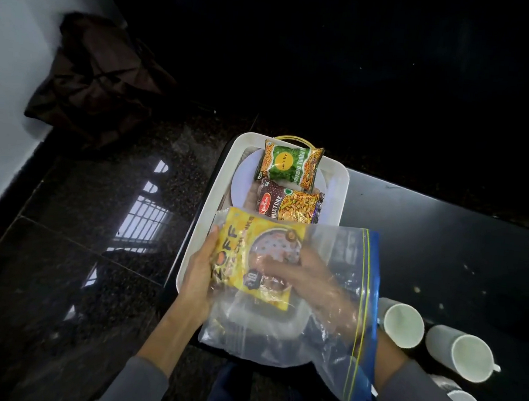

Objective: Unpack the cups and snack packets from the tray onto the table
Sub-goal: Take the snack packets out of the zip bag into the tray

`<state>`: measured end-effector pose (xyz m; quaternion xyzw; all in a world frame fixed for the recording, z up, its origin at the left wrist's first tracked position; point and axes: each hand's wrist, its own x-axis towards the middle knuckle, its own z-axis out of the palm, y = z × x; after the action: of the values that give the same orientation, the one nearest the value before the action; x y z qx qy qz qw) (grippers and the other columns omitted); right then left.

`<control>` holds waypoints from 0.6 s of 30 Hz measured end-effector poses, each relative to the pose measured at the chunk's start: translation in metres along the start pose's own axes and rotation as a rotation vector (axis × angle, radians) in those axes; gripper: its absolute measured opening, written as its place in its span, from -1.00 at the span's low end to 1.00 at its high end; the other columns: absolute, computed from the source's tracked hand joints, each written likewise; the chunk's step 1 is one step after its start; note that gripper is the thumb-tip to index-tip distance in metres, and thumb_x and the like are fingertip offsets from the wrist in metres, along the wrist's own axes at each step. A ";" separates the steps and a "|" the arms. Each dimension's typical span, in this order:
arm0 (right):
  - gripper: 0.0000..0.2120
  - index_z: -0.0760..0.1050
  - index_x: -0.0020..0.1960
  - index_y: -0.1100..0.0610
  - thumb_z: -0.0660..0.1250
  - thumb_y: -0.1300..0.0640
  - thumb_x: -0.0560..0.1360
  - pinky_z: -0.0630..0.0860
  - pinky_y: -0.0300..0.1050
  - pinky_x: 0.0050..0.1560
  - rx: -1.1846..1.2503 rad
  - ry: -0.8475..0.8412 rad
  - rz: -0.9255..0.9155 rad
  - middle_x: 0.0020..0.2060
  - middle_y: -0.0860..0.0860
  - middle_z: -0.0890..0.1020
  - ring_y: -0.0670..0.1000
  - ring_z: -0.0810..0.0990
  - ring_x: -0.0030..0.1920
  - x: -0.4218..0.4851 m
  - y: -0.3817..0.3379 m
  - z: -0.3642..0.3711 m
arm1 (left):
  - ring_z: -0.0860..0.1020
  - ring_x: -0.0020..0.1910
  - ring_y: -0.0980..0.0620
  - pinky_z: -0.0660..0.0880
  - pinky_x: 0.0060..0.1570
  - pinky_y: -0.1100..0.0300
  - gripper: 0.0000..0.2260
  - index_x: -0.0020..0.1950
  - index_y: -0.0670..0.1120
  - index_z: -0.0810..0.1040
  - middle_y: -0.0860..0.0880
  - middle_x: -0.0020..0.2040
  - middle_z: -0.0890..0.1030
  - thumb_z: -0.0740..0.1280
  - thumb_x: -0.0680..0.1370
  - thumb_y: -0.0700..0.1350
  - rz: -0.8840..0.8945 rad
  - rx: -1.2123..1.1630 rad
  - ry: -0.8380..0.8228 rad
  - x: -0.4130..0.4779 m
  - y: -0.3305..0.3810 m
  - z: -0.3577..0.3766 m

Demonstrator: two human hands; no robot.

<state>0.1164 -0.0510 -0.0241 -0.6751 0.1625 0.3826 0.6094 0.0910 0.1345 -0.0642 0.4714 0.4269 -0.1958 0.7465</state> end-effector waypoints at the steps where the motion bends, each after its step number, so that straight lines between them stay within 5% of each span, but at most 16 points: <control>1: -0.43 0.52 0.30 0.09 0.63 0.08 0.36 0.64 -0.01 0.15 0.003 0.052 0.027 0.12 0.05 0.72 0.06 0.71 0.14 0.000 0.000 0.001 | 0.70 0.12 -0.16 0.57 0.20 -0.18 -0.55 0.23 -0.03 0.69 -0.15 0.14 0.72 0.33 0.54 0.26 0.000 0.037 0.009 0.000 0.000 0.001; 4: -0.67 0.62 0.06 0.04 0.63 0.20 0.36 0.69 -0.21 -0.14 0.043 0.143 0.028 -0.12 0.01 0.79 -0.02 0.77 -0.10 -0.003 0.000 -0.006 | 0.65 0.21 -0.23 0.49 0.27 -0.30 -0.49 0.29 0.01 0.64 -0.17 0.20 0.69 0.37 0.50 0.31 -0.025 0.079 -0.075 0.002 0.001 -0.004; 6: -0.73 0.61 -0.03 0.03 0.60 0.27 0.38 0.60 -0.35 -0.36 0.097 0.182 0.029 -0.22 -0.01 0.76 -0.11 0.75 -0.28 -0.003 -0.003 -0.013 | 0.64 0.23 -0.15 0.58 0.16 -0.19 -0.32 0.34 0.00 0.59 -0.06 0.17 0.72 0.50 0.34 0.35 -0.049 0.193 -0.126 0.002 0.006 -0.007; 9: -0.72 0.54 -0.06 0.10 0.53 0.41 0.41 0.60 -0.35 -0.41 0.082 0.238 0.054 -0.18 0.04 0.66 -0.08 0.68 -0.29 0.000 -0.008 -0.019 | 0.65 0.14 0.02 0.61 0.05 -0.04 -0.14 0.40 -0.13 0.43 0.00 0.14 0.70 0.62 0.25 0.24 -0.097 0.312 -0.044 0.003 0.011 -0.004; 12: -0.77 0.51 -0.13 0.20 0.41 0.50 0.48 0.62 -0.19 -0.21 0.115 0.253 0.072 -0.24 0.02 0.62 0.01 0.61 -0.19 -0.004 -0.009 -0.028 | 0.69 0.07 -0.12 0.62 0.09 -0.14 -0.56 0.18 -0.09 0.64 -0.14 0.12 0.70 0.54 0.42 0.13 -0.009 0.219 0.084 0.011 0.014 -0.003; 14: -0.87 0.64 -0.11 0.20 0.45 0.41 0.49 0.64 -0.17 -0.20 0.115 0.265 0.016 -0.29 0.01 0.73 0.00 0.71 -0.23 -0.012 -0.004 -0.043 | 0.73 -0.10 -0.10 0.69 -0.08 -0.08 -0.84 -0.02 -0.04 0.72 -0.15 -0.03 0.74 0.46 0.53 0.03 0.066 0.112 0.085 0.014 0.020 -0.007; 18: -0.83 0.70 -0.17 0.13 0.54 0.09 0.28 0.57 -0.20 -0.34 0.182 0.302 -0.142 -0.34 0.06 0.73 -0.04 0.62 -0.39 -0.027 0.001 -0.064 | 0.73 -0.31 0.07 0.67 -0.32 0.06 -0.83 -0.05 -0.04 0.62 0.02 -0.28 0.75 0.34 0.63 0.02 0.130 0.034 0.232 0.022 0.021 -0.020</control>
<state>0.1182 -0.1186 -0.0074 -0.6768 0.2380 0.2167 0.6620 0.1091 0.1640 -0.0751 0.5302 0.4756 -0.0982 0.6950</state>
